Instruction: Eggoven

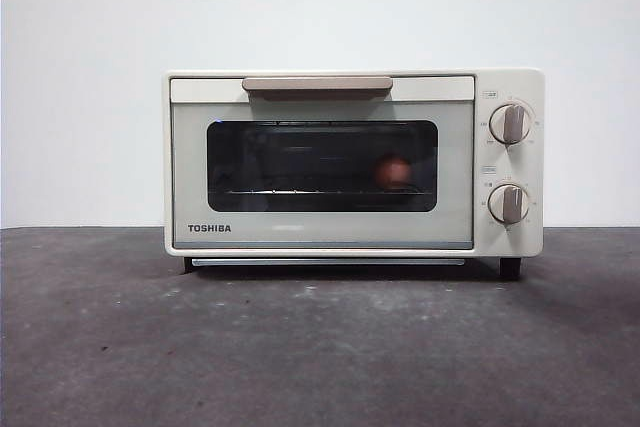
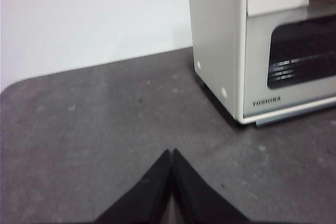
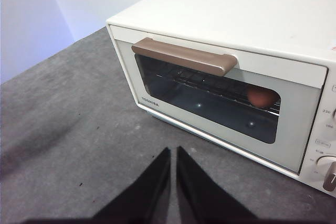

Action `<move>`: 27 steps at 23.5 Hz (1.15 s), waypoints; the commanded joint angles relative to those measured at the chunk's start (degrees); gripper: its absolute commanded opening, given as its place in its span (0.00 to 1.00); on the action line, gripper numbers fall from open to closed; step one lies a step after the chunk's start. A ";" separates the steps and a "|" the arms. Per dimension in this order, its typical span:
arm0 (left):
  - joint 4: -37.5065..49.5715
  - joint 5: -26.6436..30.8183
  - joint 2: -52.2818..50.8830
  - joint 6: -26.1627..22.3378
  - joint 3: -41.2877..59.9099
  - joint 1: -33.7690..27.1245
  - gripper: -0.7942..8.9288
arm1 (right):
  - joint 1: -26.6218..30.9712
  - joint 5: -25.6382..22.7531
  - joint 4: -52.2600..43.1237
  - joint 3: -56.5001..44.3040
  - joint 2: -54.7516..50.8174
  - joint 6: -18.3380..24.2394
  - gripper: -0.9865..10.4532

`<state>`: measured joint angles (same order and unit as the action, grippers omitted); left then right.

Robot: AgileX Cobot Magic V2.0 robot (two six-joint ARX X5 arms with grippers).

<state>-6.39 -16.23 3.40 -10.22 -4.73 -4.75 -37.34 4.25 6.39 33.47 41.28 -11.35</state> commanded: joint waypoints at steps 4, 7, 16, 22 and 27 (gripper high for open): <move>-2.08 0.35 -3.21 -0.59 2.82 -0.17 0.09 | -0.39 -0.22 -0.76 0.33 0.15 0.44 0.09; -3.89 0.77 -3.23 0.07 2.99 -0.17 0.09 | -0.42 -0.22 -0.79 0.33 0.15 0.44 0.09; -7.13 7.50 -3.23 8.90 3.10 -0.17 0.09 | -0.39 -0.22 -0.79 0.33 0.15 0.44 0.09; -7.13 7.48 -3.21 10.32 3.08 -0.17 0.09 | -0.39 -0.22 -0.79 0.33 0.15 0.44 0.09; -7.13 7.48 -3.21 10.32 3.08 -0.17 0.09 | -0.39 -0.22 -0.79 0.33 0.15 0.44 0.09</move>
<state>-11.53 -8.93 0.30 -0.43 -2.28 -4.75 -37.34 4.25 6.31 33.47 41.25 -11.35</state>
